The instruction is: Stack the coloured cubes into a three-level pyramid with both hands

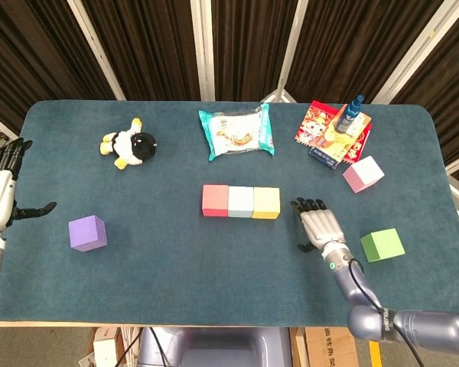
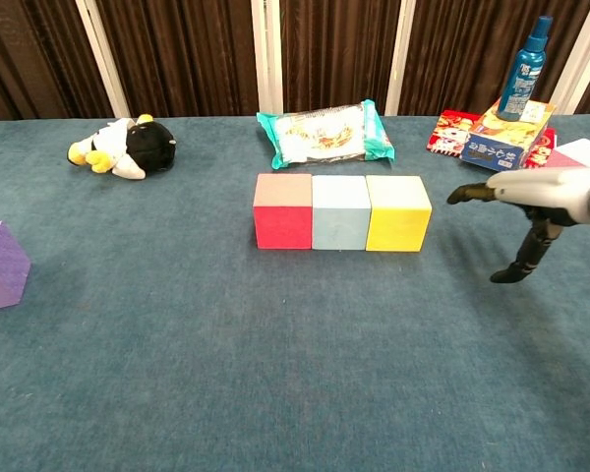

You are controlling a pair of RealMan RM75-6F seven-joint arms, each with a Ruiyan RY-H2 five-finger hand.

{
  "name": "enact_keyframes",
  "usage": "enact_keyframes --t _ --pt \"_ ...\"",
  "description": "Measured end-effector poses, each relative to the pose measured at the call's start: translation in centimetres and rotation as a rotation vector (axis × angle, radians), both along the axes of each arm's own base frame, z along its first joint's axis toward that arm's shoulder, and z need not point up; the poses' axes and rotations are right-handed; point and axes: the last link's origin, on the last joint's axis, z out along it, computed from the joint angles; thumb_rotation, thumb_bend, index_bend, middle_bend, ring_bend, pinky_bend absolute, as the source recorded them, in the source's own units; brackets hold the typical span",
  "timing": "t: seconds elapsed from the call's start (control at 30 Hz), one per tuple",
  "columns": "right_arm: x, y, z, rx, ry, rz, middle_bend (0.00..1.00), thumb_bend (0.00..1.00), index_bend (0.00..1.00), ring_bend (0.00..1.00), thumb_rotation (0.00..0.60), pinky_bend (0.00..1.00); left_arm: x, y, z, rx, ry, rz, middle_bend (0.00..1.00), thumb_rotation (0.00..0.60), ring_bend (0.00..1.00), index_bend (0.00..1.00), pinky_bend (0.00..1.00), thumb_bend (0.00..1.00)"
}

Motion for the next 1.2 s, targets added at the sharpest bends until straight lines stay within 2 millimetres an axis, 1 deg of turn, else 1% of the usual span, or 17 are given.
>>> enact_keyframes --t 0.13,0.33,0.43,0.7,0.87,1.0,1.2 --pt "-0.9 0.7 2.3 -0.062 -0.034 -0.028 0.00 0.27 0.00 0.01 0.600 0.00 0.1 -0.1 -0.1 -0.002 0.003 -0.002 0.00 0.600 0.00 0.00 0.00 0.08" --pt "-2.4 1.7 4.6 -0.127 -0.050 -0.087 0.00 0.27 0.00 0.00 0.600 0.00 0.2 -0.2 -0.2 -0.004 0.006 -0.005 0.00 0.600 0.00 0.00 0.00 0.08" --pt "-3.2 2.1 5.2 -0.150 -0.062 -0.146 0.00 0.27 0.00 0.00 0.600 0.00 0.2 -0.2 -0.3 -0.007 0.007 -0.004 0.00 0.600 0.00 0.00 0.00 0.08" --pt "-5.4 2.7 5.6 -0.185 -0.078 -0.325 0.00 0.27 0.00 0.00 0.600 0.00 0.3 -0.2 -0.4 -0.010 0.008 -0.007 0.00 0.600 0.00 0.00 0.00 0.08" --pt "-7.0 2.4 5.7 -0.235 -0.075 -0.437 0.00 0.27 0.00 0.00 0.600 0.00 0.3 -0.2 -0.3 -0.007 0.006 -0.007 0.00 0.600 0.00 0.00 0.00 0.08" --pt "-7.5 2.2 5.9 -0.271 -0.052 -0.465 0.00 0.27 0.00 0.00 0.600 0.00 0.2 -0.2 -0.4 -0.010 0.008 -0.006 0.00 0.600 0.00 0.00 0.00 0.08" --pt "-8.6 2.4 5.9 -0.275 -0.004 -0.552 0.00 0.27 0.00 0.00 0.600 0.00 0.2 -0.1 -0.5 -0.014 0.011 -0.003 0.00 0.600 0.00 0.00 0.00 0.08"
